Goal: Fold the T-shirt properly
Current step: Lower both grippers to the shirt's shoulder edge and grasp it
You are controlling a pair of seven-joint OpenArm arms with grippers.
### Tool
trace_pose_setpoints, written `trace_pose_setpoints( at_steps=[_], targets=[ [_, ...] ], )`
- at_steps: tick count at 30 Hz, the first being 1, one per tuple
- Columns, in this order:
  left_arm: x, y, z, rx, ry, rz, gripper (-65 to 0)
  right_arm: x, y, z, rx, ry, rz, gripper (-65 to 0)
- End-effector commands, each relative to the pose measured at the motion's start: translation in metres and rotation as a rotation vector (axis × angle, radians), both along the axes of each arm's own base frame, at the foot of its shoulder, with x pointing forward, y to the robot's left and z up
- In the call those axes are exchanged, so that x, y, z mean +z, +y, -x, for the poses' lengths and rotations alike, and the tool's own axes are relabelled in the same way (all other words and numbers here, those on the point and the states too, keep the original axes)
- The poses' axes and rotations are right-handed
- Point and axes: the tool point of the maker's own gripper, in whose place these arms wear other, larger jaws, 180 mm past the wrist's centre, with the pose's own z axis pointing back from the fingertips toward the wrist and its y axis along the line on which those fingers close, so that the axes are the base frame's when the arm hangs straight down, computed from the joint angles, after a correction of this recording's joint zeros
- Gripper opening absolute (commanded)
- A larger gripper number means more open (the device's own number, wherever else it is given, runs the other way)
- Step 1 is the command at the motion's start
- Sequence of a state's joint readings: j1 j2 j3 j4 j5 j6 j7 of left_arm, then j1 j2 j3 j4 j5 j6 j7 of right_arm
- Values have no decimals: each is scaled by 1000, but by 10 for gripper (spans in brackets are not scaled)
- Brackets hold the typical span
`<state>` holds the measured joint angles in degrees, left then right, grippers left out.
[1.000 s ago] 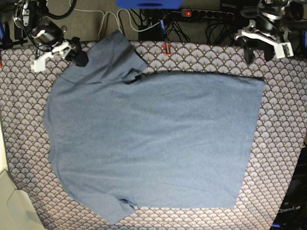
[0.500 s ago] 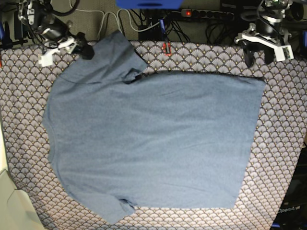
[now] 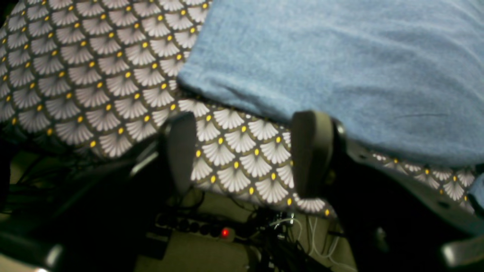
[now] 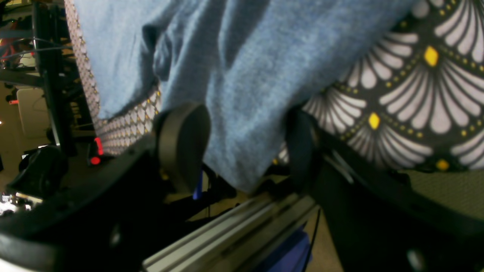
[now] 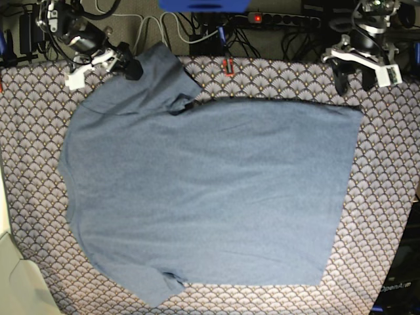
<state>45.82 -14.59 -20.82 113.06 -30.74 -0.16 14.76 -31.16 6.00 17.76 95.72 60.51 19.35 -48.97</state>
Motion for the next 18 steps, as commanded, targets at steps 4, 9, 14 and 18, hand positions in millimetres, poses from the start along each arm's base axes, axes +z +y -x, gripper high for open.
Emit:
trace_pose_setpoints(
  at_steps=[4,9,14,18],
  targets=[
    [-3,10,-11,24,-28,-5,-264,-2,0,2,-5,8,-23,-394],
    [-13,20,-23,52,-33,0,-263,-26,6,7,0,74,-58,-650],
    [-27,31,-38,88,-32,8,-262,-37,12,13,16,112,-75,-650],
    [-41,33,-51,131,-37,43,-262,-37,12,12,17,110,-75,-650]
  ],
)
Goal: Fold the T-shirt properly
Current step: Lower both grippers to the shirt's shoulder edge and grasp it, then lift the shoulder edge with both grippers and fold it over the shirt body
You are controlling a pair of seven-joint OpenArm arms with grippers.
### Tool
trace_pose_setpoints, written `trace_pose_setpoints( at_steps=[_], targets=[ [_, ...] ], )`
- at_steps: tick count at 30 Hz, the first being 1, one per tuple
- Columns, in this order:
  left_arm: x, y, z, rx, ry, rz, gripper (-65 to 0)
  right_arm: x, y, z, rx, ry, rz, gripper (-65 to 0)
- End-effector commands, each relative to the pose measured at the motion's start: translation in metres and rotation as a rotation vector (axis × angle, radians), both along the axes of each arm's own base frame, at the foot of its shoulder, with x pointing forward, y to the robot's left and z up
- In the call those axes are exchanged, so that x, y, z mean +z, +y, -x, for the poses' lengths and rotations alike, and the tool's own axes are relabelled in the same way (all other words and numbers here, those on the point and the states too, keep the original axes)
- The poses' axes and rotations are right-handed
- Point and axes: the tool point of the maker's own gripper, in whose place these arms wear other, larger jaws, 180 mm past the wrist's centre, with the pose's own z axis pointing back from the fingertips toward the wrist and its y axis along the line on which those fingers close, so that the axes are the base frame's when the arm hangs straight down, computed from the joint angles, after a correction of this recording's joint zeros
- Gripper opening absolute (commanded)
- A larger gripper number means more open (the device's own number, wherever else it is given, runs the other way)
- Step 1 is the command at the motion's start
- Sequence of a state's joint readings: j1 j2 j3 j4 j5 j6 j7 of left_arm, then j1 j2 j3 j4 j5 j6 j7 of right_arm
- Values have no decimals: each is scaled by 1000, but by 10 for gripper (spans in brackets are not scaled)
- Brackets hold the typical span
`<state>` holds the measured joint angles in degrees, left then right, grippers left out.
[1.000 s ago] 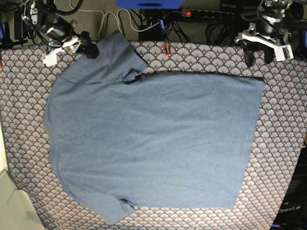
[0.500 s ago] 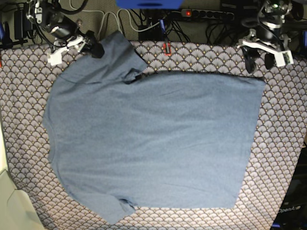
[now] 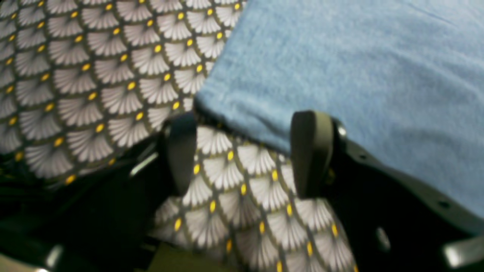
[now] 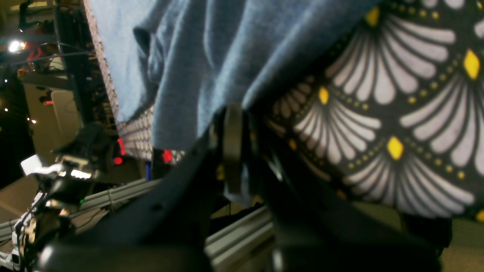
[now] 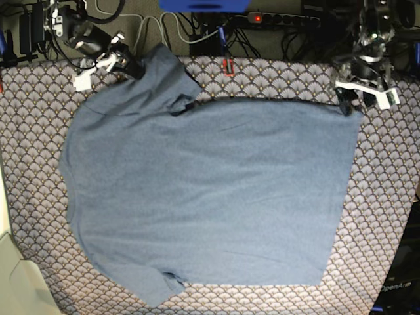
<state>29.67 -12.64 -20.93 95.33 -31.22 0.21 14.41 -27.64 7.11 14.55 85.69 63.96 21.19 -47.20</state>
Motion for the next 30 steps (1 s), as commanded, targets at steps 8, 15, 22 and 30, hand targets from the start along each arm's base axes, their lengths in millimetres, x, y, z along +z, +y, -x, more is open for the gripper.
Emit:
trace_pose_setpoints(
  at_steps=[8,15,22,30],
  targets=[
    [-26,2,-6,61,17,51,-262,-9,2,14,38,62,20,-650],
    [-23,13,-7,127,-9,64,-262,-9,2,14,38,62,20,-650],
    [-37,16,-15,153,7,89,-268,-8,-1,8,45,51,31,-650],
    [-36,16,-19,158,-1,91,-650,-8,-9,9,56,53,51,-650]
  ],
)
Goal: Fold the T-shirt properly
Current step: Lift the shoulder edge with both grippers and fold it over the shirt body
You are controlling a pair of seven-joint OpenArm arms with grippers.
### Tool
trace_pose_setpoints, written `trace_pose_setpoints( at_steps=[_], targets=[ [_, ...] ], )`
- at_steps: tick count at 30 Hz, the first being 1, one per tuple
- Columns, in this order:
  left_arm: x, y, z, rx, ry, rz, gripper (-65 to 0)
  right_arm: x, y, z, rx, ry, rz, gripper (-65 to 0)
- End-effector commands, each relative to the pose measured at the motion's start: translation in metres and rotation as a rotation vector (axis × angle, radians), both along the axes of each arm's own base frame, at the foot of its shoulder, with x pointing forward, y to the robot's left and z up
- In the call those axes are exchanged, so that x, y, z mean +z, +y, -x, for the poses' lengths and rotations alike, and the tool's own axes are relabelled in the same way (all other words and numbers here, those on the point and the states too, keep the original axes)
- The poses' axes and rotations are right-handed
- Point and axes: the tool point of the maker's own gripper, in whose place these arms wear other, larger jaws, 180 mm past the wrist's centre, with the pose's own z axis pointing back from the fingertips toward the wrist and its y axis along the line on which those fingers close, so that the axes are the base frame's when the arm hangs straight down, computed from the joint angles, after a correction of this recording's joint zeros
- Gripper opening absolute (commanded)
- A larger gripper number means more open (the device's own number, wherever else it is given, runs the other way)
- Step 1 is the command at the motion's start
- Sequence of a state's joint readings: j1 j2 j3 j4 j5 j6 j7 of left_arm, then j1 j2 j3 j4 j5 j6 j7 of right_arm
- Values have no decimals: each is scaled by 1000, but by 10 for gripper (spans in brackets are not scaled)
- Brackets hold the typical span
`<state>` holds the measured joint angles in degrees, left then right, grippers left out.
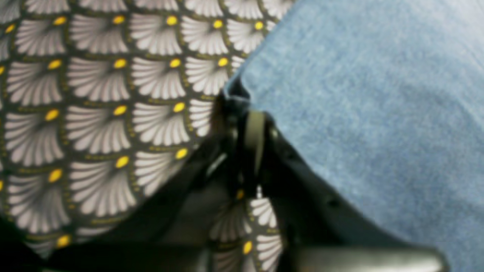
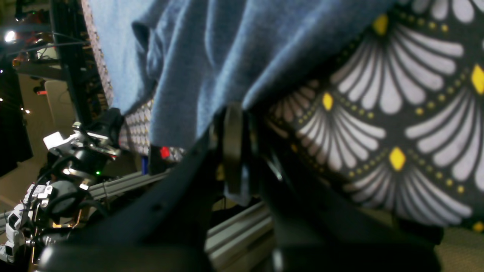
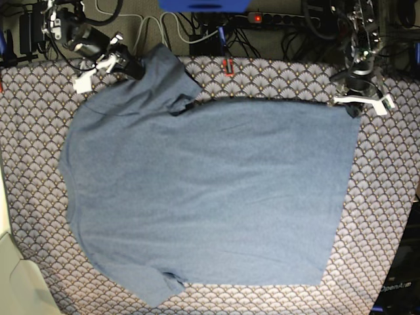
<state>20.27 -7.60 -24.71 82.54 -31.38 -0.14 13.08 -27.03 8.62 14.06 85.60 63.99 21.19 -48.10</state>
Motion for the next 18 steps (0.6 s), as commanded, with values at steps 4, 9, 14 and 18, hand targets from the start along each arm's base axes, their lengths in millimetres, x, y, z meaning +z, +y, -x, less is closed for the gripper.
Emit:
trace_pose_setpoints(
  at_steps=[4,9,14,18],
  targets=[
    [12,1,-5,-12,-28,-15,-647,-1,-11,6,42,25,62,-650],
    [40,-2,-11,-39,-90,-46,-645,39,-16,-18,98,-112,128,-650],
    [50,-2,-15,-51,-109,-66,-645,66,-16,-32,138,-203,172,-650],
    [50,-2,-15,-52,-110,-69,-645,88,-13,-43,160,-273,193,-650]
  ],
)
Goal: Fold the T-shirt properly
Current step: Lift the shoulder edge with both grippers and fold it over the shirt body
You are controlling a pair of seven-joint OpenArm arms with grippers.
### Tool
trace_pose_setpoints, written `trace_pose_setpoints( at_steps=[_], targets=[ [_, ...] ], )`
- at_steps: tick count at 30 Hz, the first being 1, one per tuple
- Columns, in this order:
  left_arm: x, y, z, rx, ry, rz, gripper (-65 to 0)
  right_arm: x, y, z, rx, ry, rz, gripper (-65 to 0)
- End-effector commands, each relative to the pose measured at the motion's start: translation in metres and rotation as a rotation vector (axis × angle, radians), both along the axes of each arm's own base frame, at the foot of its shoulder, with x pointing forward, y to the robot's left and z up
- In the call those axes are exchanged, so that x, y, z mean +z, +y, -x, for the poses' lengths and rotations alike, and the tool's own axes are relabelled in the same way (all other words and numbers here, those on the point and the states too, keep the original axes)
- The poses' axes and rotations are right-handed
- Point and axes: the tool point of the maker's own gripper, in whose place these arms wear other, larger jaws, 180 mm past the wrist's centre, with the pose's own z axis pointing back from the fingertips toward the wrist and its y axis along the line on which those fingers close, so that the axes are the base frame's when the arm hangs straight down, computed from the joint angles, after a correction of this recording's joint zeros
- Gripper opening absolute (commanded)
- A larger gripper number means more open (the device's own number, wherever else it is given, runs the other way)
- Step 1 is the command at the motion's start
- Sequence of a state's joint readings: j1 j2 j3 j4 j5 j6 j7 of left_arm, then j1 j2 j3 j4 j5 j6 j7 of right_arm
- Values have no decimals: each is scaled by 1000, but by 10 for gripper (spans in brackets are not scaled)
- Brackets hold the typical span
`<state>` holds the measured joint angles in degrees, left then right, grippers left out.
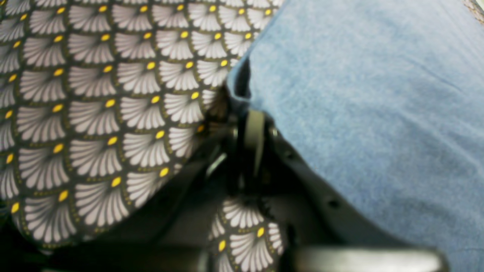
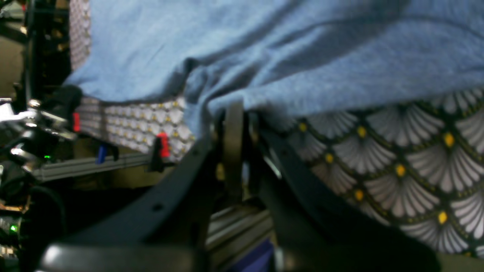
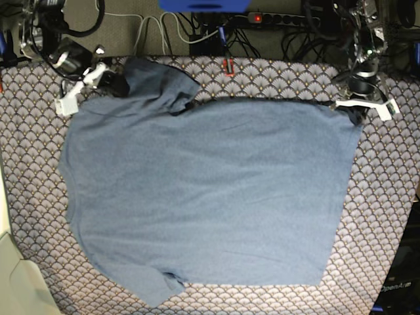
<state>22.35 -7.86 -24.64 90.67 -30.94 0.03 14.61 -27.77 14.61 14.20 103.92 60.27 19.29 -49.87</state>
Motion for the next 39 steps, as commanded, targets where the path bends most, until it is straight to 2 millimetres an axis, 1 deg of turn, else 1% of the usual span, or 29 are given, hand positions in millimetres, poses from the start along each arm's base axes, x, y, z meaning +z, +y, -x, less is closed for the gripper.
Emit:
trace_pose_setpoints(
  at_steps=[1,3,5,8,13,17,20,26,29,31,35,39],
  targets=[
    [15,6,-8,-5,-45,-32,-645,17,-1,-10,1,-62,-11,-650],
    [19,10,-11,-15,-49,-51,-645,24,-3,-18,10,-90,4,-650],
    [30,14,-24,-25,-80,-66,-645,29,-6,-27,11,-112,12,-650],
    [40,18,-38,-31,-106,-80,-645,37,-12,-38,20,-145,36,-650],
    [45,13,-63,-78,-53,-37,-645,53,-25,-59,41,-206,86,-650],
    [53,9,-79,-96,-52,-14,-645,67,-34,-75,58,-253,130,-650],
    [63,7,-90,-99,-80,-11,-645,71,-46,-87,56,-267,159,-650],
    [86,6,-114,-100,-146,-15,-645,70,-77,-115,18,-260,193,-650],
    [87,10,-127,-88,-155,2,-645,76,-86,-132,5,-275,200,-650],
    [81,13,-136,-74,-145,22,-645,78,-88,-143,20,-276,213,-650],
    [72,18,-152,-54,-128,54,-645,82,-79,-165,72,-284,224,-650],
    [73,24,-165,-52,-105,-6,-645,76,-73,-184,129,-284,341,-650]
  ],
)
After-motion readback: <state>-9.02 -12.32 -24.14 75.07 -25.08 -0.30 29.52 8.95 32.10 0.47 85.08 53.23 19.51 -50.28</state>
